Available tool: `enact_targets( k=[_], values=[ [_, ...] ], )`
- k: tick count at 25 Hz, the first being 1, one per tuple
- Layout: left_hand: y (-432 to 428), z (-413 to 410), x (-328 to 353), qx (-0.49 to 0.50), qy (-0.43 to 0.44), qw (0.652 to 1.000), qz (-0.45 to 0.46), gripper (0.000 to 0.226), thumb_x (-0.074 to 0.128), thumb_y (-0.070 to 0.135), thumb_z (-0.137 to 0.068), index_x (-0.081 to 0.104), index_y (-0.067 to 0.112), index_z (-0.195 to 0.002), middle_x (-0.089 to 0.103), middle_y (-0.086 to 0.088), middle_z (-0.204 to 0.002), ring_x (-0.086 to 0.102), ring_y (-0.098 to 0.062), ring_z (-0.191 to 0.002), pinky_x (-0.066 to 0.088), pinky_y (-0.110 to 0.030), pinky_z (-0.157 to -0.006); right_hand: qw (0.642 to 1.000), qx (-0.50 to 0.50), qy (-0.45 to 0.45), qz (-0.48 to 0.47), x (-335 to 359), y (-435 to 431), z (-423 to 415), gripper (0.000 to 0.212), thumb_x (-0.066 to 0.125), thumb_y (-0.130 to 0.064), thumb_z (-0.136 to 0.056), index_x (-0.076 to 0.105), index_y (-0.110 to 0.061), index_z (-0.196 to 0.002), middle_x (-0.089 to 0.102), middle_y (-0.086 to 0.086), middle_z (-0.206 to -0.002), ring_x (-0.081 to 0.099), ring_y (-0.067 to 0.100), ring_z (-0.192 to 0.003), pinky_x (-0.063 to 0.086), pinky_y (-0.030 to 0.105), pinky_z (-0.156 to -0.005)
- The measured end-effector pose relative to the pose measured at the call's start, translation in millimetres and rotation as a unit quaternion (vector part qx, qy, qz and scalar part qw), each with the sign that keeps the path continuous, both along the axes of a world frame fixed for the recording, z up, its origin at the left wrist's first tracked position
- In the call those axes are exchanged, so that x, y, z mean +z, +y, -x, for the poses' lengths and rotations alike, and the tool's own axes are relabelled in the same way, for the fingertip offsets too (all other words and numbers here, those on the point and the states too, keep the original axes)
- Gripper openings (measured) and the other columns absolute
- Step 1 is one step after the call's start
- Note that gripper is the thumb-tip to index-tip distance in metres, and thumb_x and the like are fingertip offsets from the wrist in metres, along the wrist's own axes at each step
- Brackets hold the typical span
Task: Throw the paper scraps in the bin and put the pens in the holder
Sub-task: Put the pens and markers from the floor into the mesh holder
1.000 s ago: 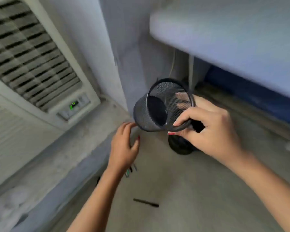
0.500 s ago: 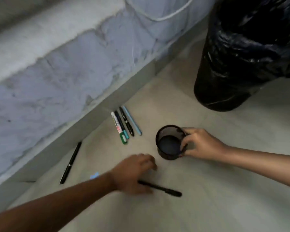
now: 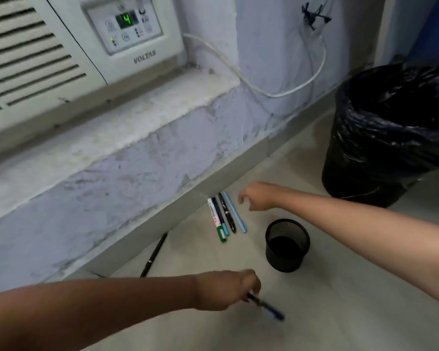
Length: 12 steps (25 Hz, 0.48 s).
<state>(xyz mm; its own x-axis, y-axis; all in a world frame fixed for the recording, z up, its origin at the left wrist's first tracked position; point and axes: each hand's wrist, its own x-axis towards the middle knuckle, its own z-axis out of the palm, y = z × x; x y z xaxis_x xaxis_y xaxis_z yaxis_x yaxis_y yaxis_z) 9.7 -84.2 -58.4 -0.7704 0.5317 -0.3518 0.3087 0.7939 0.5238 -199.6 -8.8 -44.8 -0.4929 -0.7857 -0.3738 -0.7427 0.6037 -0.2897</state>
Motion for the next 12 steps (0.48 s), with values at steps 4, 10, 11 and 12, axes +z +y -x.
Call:
enact_targets(
  k=[4, 10, 11, 12],
  values=[
    [-8.3, -3.0, 38.6, 0.349, 0.181, 0.887, -0.244, 0.01, 0.046, 0.019, -0.09, 0.055, 0.015, -0.09, 0.05, 0.019, -0.083, 0.048, 0.002, -0.077, 0.039, -0.006, -0.074, 0.995, -0.036, -0.041, -0.087, -44.3, -26.1, -12.8, 0.042, 0.068, -0.03, -0.079, 0.059, 0.0, -0.109, 0.065, 0.019, -0.112, 0.063, 0.029, -0.092, 0.052, 0.028, -0.078],
    [6.5, 47.8, 34.9, 0.457, 0.086, 0.811, -0.355, 0.029, 0.061, -0.003, -0.082, 0.056, 0.025, -0.075, 0.063, 0.019, -0.068, 0.058, 0.001, -0.071, 0.047, -0.016, -0.072, 0.99, -0.08, -0.064, -0.092, -24.7, -30.8, -9.7, 0.031, 0.061, -0.015, -0.079, 0.047, -0.005, -0.053, 0.065, 0.007, -0.044, 0.069, 0.029, -0.072, 0.055, 0.031, -0.063],
    [10.1, 52.5, 34.3, 0.444, 0.081, 0.816, -0.361, 0.029, 0.061, -0.004, -0.083, 0.056, 0.024, -0.076, 0.062, 0.017, -0.07, 0.058, 0.002, -0.069, 0.046, -0.014, -0.069, 0.989, -0.108, -0.073, -0.071, -10.1, -22.1, 1.1, 0.027, 0.061, -0.011, -0.076, 0.051, -0.005, -0.052, 0.058, 0.003, -0.035, 0.066, 0.025, -0.057, 0.054, 0.028, -0.053],
    [13.8, 57.1, 31.0, 0.421, 0.079, 0.828, -0.362, 0.028, 0.061, -0.003, -0.083, 0.056, 0.024, -0.076, 0.061, 0.015, -0.073, 0.059, 0.002, -0.069, 0.046, -0.013, -0.067, 0.987, -0.134, -0.078, -0.041, 6.5, -10.1, 12.4, 0.021, 0.06, -0.01, -0.076, 0.058, -0.001, -0.057, 0.059, 0.003, -0.038, 0.062, 0.02, -0.048, 0.052, 0.025, -0.046]
  ],
)
